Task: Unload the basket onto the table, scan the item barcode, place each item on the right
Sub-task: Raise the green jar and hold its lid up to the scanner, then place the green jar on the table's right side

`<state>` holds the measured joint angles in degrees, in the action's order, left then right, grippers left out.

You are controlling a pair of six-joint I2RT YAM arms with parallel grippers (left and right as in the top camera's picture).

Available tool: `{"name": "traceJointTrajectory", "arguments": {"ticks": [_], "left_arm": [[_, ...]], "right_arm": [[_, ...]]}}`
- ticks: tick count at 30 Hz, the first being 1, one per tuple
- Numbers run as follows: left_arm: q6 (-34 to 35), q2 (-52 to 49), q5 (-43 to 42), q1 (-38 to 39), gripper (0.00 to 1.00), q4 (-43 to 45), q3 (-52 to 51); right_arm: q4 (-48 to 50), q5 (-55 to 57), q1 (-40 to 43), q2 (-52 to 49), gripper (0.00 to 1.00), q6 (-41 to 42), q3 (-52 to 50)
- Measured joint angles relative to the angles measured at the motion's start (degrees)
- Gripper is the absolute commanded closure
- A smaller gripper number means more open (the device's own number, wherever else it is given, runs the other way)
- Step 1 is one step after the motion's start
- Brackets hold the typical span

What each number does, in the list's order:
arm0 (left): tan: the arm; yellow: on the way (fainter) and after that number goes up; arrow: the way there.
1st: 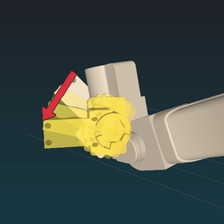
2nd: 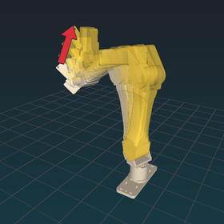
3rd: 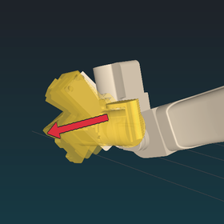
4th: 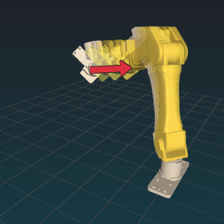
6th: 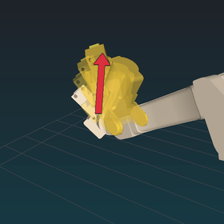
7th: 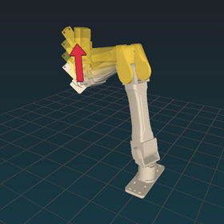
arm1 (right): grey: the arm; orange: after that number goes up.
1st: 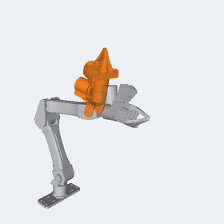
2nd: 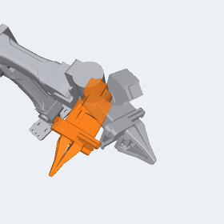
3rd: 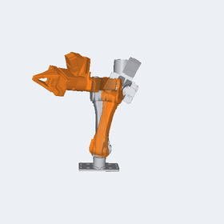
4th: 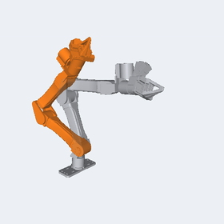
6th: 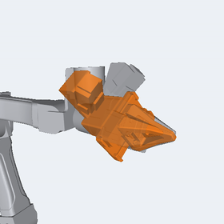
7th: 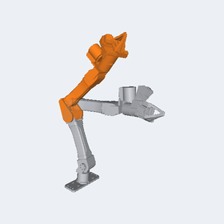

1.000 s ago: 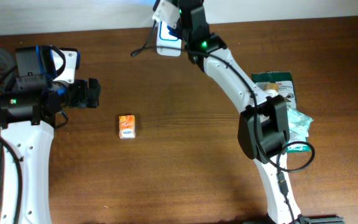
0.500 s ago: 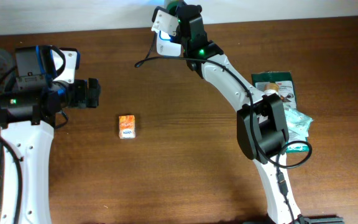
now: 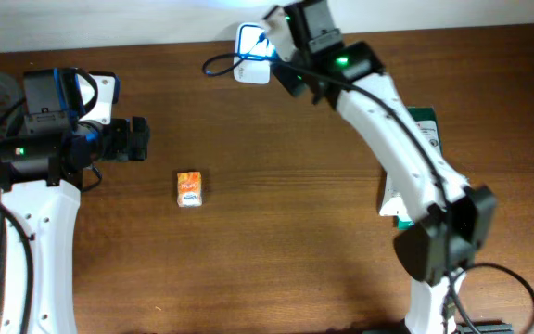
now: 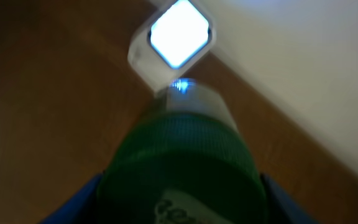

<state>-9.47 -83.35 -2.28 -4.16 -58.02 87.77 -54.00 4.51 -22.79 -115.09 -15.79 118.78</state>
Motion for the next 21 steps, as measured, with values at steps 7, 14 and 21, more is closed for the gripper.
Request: {"name": "traceJointTrajectory", "arguments": {"ticks": [7,14,21], "left_arm": [[0.00,0.00,0.00,0.00,0.01,0.02,0.00],[0.00,0.00,0.00,0.00,0.01,0.00,0.00],[0.00,0.00,0.00,0.00,0.01,0.00,0.00]], "right_arm": [[-27.45,-2.97,6.78,-1.66,0.69,12.76,0.11],[-26.21,-4.48,14.60,-4.70,0.64,17.05,-11.52],[-25.51,-4.68,17.29,-5.11,0.31,17.33,-15.74]]}}
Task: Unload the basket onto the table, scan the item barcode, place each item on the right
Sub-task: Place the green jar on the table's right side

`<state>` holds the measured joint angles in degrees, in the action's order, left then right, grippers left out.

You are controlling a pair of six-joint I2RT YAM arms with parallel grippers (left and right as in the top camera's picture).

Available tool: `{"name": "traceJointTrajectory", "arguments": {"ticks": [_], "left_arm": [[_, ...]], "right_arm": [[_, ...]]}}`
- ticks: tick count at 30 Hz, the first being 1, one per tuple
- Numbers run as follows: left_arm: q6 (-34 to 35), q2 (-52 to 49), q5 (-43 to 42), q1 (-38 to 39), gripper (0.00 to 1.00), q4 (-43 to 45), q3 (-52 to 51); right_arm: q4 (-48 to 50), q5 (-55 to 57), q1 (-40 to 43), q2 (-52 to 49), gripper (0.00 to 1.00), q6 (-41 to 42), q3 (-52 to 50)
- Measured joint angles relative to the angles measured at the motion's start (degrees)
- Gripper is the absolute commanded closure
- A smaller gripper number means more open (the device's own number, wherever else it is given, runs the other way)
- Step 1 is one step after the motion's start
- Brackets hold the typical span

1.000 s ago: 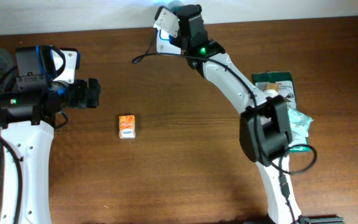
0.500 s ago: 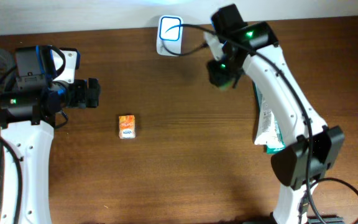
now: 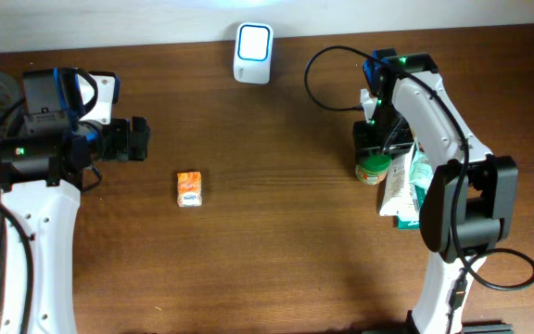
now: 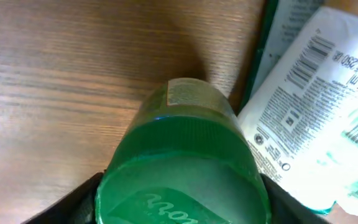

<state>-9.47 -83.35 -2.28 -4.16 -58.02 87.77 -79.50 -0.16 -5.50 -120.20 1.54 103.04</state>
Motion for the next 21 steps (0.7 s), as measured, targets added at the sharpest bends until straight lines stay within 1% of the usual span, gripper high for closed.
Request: {"name": "traceJointTrajectory", "arguments": {"ticks": [3,5,9,11,15,17,19,20,21], "left_arm": [[0.00,0.00,0.00,0.00,0.01,-0.02,0.00],[0.00,0.00,0.00,0.00,0.01,0.00,0.00],[0.00,0.00,0.00,0.00,0.01,-0.02,0.00],[0.00,0.00,0.00,0.00,0.01,-0.02,0.00],[0.00,0.00,0.00,0.00,0.01,0.00,0.00],[0.00,0.00,0.00,0.00,0.01,-0.02,0.00],[0.00,0.00,0.00,0.00,0.01,-0.04,0.00],[0.00,0.00,0.00,0.00,0.01,-0.02,0.00],[0.00,0.00,0.00,0.00,0.01,0.00,0.00]], "right_arm": [[0.26,-0.20,0.00,0.02,0.20,0.22,0.00],[0.59,-0.17,0.00,0.02,0.17,0.15,0.00],[0.50,-0.66,0.00,0.02,0.06,0.02,0.44],[-0.61,-2.29,-0.15,-0.11,0.01,-0.02,2.78],[-0.94,-7.96,-2.34,-0.09,0.02,0.00,14.21],[2.73,-12.37,-5.01,0.04,0.02,0.39,17.20],[7.69,-17.16,-7.96,0.02,0.02,1.88,17.31],[11.13,-19.63,-10.14,0.00,0.10,3.08,16.85],[13.42,-21.07,-11.78,-0.02,0.21,4.66,16.13]]}}
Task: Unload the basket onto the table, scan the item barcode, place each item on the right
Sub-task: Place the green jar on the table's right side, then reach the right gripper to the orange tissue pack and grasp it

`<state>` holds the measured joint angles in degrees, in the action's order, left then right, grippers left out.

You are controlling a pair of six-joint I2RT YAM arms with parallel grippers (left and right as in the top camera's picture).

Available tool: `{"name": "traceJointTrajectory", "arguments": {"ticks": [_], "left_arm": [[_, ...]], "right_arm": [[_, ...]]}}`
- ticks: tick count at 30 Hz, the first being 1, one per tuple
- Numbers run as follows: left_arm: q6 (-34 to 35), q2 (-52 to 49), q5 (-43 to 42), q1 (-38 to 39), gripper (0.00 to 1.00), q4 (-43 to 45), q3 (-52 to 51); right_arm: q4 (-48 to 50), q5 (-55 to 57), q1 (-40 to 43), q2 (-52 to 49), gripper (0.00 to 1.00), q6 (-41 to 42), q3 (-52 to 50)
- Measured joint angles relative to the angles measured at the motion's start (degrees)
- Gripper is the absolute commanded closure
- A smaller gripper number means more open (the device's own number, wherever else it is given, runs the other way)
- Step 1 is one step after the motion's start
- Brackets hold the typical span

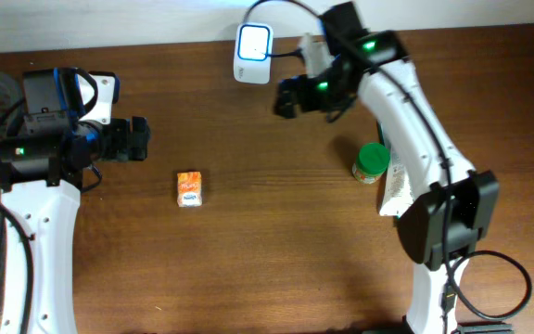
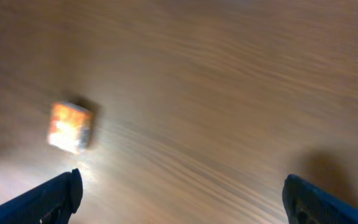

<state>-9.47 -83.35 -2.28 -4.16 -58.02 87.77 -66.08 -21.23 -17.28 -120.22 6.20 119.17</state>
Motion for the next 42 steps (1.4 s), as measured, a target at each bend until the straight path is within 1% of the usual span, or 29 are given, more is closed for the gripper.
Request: {"name": "traceJointTrajectory", "arguments": {"ticks": [2,4,7,9,11,14,17,22,27,30,33,34,36,37,39,42], "left_arm": [[0.00,0.00,0.00,0.00,0.01,-0.02,0.00],[0.00,0.00,-0.02,0.00,0.01,-0.02,0.00],[0.00,0.00,0.00,0.00,0.01,-0.02,0.00],[0.00,0.00,0.00,0.00,0.01,-0.02,0.00],[0.00,0.00,0.00,0.00,0.01,0.00,0.00],[0.00,0.00,0.00,0.00,0.01,-0.02,0.00],[0.00,0.00,0.00,0.00,0.01,-0.02,0.00],[0.00,0.00,0.00,0.00,0.01,-0.02,0.00],[0.00,0.00,0.00,0.00,0.01,-0.02,0.00],[0.00,0.00,-0.02,0.00,0.01,-0.02,0.00],[0.00,0.00,0.00,0.00,0.01,-0.02,0.00],[0.00,0.00,0.00,0.00,0.01,-0.02,0.00],[0.00,0.00,0.00,0.00,0.01,-0.02,0.00],[0.00,0.00,0.00,0.00,0.01,-0.02,0.00],[0.00,0.00,0.00,0.00,0.01,0.00,0.00],[0.00,0.00,0.00,0.00,0.01,-0.02,0.00]], "right_arm": [[6.29,-2.05,-3.69,-0.33,0.37,4.26,-2.49],[10.29,-2.75,-6.01,-1.01,0.51,7.89,-4.35],[17.22,-3.54,-10.64,-4.44,0.54,14.73,-6.71],[19.85,-3.74,-13.40,-6.58,0.54,18.62,-7.91],[21.33,-4.00,-15.93,-9.18,0.55,22.51,-8.50],[21.75,-4.02,-18.45,-12.15,0.55,26.01,-8.74],[22.95,-4.20,-20.17,-13.75,0.55,27.54,-8.74],[24.76,-4.44,-21.99,-14.86,0.60,28.98,-8.74],[25.20,-4.81,-23.87,-18.16,0.61,30.03,-8.74],[26.40,-5.11,-24.61,-18.34,0.62,30.08,-8.74],[28.09,-5.44,-25.59,-18.75,0.67,29.97,-8.72],[28.28,-5.44,-25.86,-18.86,0.71,30.10,-8.72],[28.46,-5.25,-26.34,-19.04,0.80,30.05,-8.72],[28.48,-5.18,-26.36,-19.12,0.82,29.75,-8.72],[28.46,-5.03,-26.38,-19.37,0.95,29.49,-8.70],[27.65,-4.81,-26.16,-19.37,0.96,28.28,-8.28]]}}
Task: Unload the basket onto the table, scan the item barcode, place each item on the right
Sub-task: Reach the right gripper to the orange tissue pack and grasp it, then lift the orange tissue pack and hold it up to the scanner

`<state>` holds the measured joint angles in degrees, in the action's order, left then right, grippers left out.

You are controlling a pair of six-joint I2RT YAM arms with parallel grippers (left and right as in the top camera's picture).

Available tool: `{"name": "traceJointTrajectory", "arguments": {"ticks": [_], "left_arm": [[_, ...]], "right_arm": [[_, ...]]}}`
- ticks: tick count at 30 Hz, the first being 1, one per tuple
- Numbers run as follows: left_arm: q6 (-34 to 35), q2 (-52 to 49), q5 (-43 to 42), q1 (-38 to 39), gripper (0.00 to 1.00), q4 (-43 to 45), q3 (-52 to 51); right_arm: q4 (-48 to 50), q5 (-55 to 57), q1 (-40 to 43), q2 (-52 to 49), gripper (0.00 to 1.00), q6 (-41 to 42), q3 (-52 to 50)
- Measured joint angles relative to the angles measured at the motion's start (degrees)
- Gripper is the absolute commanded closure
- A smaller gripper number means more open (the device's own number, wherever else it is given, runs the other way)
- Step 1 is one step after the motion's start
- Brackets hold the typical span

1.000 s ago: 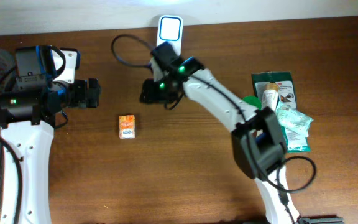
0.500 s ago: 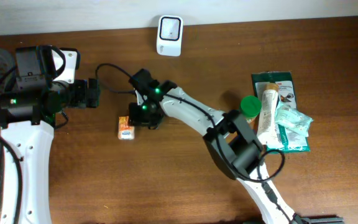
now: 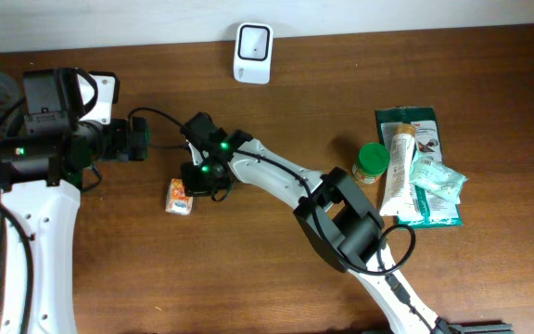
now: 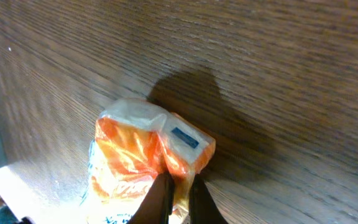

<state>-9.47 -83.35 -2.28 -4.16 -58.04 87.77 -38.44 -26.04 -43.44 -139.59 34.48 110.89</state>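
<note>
The small orange packet (image 3: 178, 198) lies tilted on the brown table left of the middle. My right gripper (image 3: 198, 179) is down at its right end. In the right wrist view the gripper (image 4: 179, 186) is shut on a fold of the orange packet (image 4: 129, 155), whose white label faces up. The white scanner (image 3: 252, 41) stands at the table's far edge, its window facing up. My left gripper (image 3: 138, 139) hovers open at the left, above and left of the packet, holding nothing.
A green-lidded jar (image 3: 371, 161) stands at the right, next to a pile of packets (image 3: 417, 167) in green and white wrappers. A grey basket edge shows at the far left. The right arm stretches across the table's middle.
My right gripper was open, up near the scanner; now it is down at the left and shut on the orange packet. The packet has shifted a little left and turned.
My right gripper held the green-lidded jar up at the scanner. Then it had the jar down beside the pile at the right. Then the jar stood alone and the gripper was open over the table. Now it pinches the orange packet. The left arm stayed put.
</note>
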Motion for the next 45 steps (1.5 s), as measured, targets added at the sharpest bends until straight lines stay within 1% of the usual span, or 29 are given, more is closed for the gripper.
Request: {"name": "traceJointTrajectory", "arguments": {"ticks": [3,7,10,11,12,13,14,15,16,19,25,29,34,38,45], "left_arm": [[0.00,0.00,0.00,0.00,0.01,0.00,0.00],[0.00,0.00,0.00,0.00,0.01,0.00,0.00],[0.00,0.00,0.00,0.00,0.01,0.00,0.00],[0.00,0.00,0.00,0.00,0.01,0.00,0.00],[0.00,0.00,0.00,0.00,0.01,0.02,0.00],[0.00,0.00,0.00,0.00,0.01,0.00,0.00],[0.00,0.00,0.00,0.00,0.01,0.00,0.00],[0.00,0.00,0.00,0.00,0.01,0.00,0.00],[0.00,0.00,0.00,0.00,0.01,0.00,0.00],[0.00,0.00,0.00,0.00,0.01,0.00,0.00],[0.00,0.00,0.00,0.00,0.01,0.02,0.00],[0.00,0.00,0.00,0.00,0.01,0.00,0.00],[0.00,0.00,0.00,0.00,0.01,0.00,0.00],[0.00,0.00,0.00,0.00,0.01,0.00,0.00],[0.00,0.00,0.00,0.00,0.01,0.00,0.00]], "right_arm": [[-4.31,0.85,0.79,0.09,0.96,-1.90,1.29],[-15.85,5.27,4.94,1.05,0.96,-11.06,2.80],[-22.73,8.98,8.46,2.49,0.96,-18.49,3.32],[-24.57,10.01,9.57,3.19,0.91,-21.24,3.50],[-25.68,10.54,10.40,3.78,0.78,-22.84,3.67],[-26.29,10.97,11.02,4.22,0.69,-24.20,3.93],[-26.43,11.19,11.30,4.37,0.64,-25.33,4.22],[-26.53,11.02,11.32,4.42,0.61,-26.18,4.74],[-26.47,10.43,11.19,4.42,0.61,-26.91,5.25],[-25.77,5.88,10.97,4.44,0.61,-26.27,5.75],[-23.21,3.37,8.44,4.42,0.61,-23.74,5.27],[-21.07,2.69,6.71,4.37,0.62,-21.27,2.84],[-18.18,2.56,6.93,4.28,0.62,-19.23,-1.75],[-18.03,2.54,7.15,4.26,0.62,-18.34,-2.27],[-21.22,0.81,9.99,4.26,0.63,-18.47,-1.18]]}}
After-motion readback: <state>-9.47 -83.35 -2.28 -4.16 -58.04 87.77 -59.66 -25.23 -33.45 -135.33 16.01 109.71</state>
